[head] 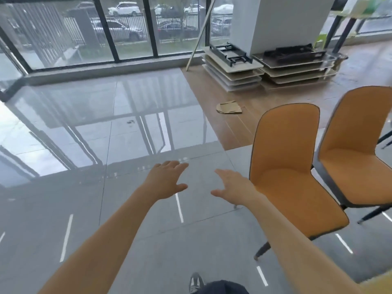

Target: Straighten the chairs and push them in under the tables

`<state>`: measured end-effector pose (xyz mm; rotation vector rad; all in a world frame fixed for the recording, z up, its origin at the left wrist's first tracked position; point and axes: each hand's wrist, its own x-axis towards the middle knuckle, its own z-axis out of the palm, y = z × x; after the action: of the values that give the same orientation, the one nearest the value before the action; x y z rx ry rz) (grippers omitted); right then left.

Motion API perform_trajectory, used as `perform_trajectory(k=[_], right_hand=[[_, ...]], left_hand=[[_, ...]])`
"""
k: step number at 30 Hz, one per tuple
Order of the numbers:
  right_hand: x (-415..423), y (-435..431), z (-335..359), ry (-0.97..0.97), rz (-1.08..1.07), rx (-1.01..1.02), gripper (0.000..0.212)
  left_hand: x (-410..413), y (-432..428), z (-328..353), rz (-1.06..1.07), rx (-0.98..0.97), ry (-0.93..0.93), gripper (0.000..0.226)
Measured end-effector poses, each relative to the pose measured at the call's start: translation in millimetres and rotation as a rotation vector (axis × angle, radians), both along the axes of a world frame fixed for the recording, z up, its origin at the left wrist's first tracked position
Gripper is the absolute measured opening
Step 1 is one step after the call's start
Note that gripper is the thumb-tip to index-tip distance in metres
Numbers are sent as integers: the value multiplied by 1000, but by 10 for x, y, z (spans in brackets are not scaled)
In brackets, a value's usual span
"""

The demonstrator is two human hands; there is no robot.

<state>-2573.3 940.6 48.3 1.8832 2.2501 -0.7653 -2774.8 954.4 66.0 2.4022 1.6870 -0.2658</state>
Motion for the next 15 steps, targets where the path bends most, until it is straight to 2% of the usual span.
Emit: perform_trajectory(k=[7,15], right_hand=[[113,1648,170,-24,-124,24,71],[445,3372,59,-47,-421,41,72]], left_hand=[[115,1945,143,-149,13,-13,64],[670,4221,15,-448,26,-39,64]])
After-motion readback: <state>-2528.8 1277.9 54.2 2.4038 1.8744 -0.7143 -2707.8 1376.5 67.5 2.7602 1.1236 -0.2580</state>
